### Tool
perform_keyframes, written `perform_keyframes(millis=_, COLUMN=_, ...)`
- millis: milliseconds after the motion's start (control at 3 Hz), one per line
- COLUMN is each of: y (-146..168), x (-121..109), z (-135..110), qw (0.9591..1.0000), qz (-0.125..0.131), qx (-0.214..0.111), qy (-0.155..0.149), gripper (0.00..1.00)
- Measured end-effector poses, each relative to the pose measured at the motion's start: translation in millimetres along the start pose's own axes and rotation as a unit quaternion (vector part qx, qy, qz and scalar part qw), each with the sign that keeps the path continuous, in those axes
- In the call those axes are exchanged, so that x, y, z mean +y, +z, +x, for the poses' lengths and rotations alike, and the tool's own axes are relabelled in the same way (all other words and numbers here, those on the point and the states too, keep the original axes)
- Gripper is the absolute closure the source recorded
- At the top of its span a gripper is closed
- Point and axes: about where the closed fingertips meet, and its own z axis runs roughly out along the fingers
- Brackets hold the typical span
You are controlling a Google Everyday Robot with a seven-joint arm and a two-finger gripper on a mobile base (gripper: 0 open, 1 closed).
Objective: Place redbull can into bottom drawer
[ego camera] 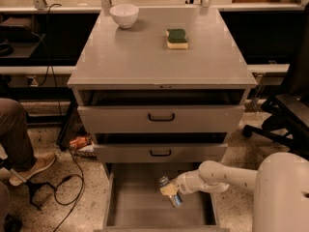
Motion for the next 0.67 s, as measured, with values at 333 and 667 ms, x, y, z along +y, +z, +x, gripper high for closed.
perform_keyframes(millis=333, y=12.8, x=-9.5, z=8.9, qw=0.9998, qz=0.016, qx=0.013, qy=0.006, gripper=1.0)
perform_keyframes(millis=667, y=35.2, x=-30.0, z=26.3, qw=0.9979, qz=0.051, qx=0.033, qy=0.021, gripper=1.0)
